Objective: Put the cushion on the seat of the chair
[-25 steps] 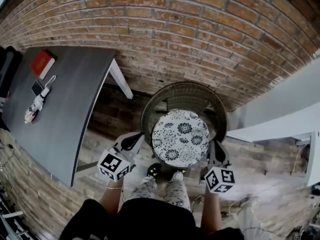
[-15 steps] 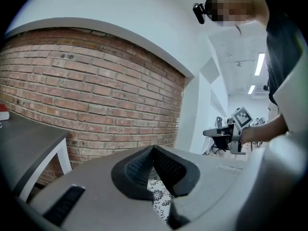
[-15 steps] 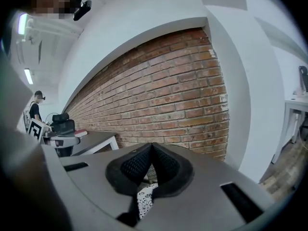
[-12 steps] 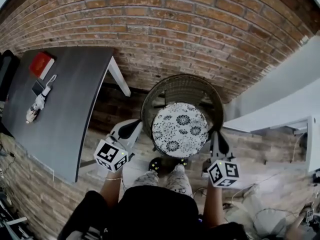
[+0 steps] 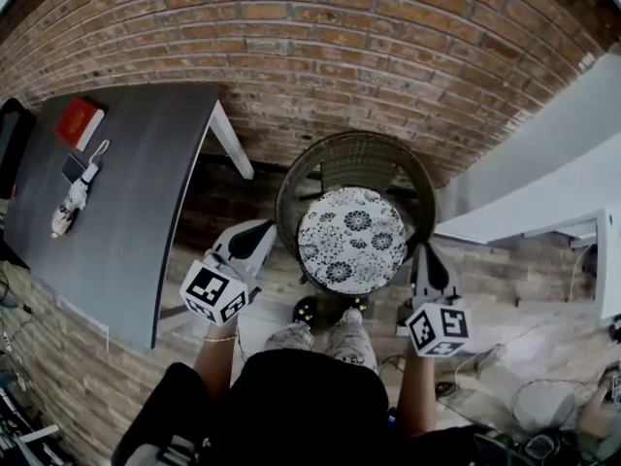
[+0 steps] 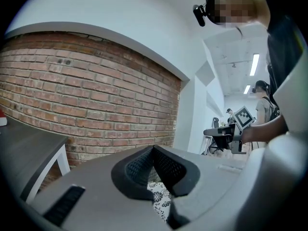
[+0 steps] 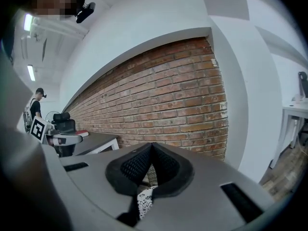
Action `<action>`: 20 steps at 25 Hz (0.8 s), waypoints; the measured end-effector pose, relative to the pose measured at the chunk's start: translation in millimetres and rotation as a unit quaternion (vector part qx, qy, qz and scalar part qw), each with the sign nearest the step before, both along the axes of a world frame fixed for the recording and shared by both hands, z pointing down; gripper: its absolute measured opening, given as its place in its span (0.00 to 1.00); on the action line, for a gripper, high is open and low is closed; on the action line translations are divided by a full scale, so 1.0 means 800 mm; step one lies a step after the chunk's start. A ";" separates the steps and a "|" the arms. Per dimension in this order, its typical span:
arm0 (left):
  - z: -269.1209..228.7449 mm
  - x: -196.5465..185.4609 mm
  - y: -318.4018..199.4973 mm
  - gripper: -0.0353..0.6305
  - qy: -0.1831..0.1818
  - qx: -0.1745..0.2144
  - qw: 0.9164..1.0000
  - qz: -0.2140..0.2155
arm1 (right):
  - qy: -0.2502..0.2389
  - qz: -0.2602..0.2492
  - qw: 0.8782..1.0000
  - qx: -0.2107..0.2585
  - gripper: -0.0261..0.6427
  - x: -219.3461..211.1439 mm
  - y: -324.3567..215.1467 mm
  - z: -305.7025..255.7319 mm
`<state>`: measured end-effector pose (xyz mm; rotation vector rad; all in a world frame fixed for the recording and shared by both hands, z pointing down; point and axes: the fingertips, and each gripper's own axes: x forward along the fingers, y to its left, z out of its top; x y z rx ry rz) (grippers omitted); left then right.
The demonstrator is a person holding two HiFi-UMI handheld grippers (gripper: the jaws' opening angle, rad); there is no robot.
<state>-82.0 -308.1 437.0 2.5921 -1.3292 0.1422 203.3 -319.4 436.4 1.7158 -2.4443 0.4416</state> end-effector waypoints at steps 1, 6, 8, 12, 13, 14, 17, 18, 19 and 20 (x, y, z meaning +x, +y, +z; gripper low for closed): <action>0.000 0.000 0.000 0.06 0.001 0.000 1.000 0.001 | 0.001 0.000 1.000 0.000 0.04 -0.001 0.001 0.000; -0.003 0.004 0.001 0.06 0.001 0.003 1.000 0.005 | -0.003 0.004 1.000 0.001 0.04 0.000 0.004 -0.002; -0.003 0.003 0.003 0.06 0.002 0.003 1.000 0.005 | -0.002 0.005 1.000 0.000 0.04 0.001 0.006 -0.001; -0.003 0.000 0.002 0.06 0.002 0.003 1.000 0.002 | -0.002 0.007 1.000 0.001 0.04 0.002 0.005 -0.002; -0.003 -0.001 0.002 0.06 0.002 0.003 1.000 0.002 | -0.002 0.007 1.000 0.001 0.04 0.002 0.005 -0.002; -0.003 -0.001 0.003 0.06 0.002 0.002 1.000 0.001 | -0.002 0.008 1.000 0.001 0.04 0.002 0.005 -0.003; -0.002 -0.001 0.003 0.06 0.003 0.001 1.000 -0.001 | -0.002 0.007 1.000 0.002 0.04 0.003 0.005 -0.002; -0.002 0.000 0.003 0.06 0.003 0.001 1.000 -0.001 | -0.002 0.007 1.000 0.002 0.04 0.003 0.004 -0.002; -0.002 0.000 0.003 0.06 0.003 0.001 1.000 -0.001 | -0.002 0.007 1.000 0.002 0.04 0.004 0.004 -0.001; -0.002 0.001 0.003 0.06 0.003 0.001 1.000 -0.002 | -0.002 0.007 1.000 0.001 0.04 0.004 0.004 -0.001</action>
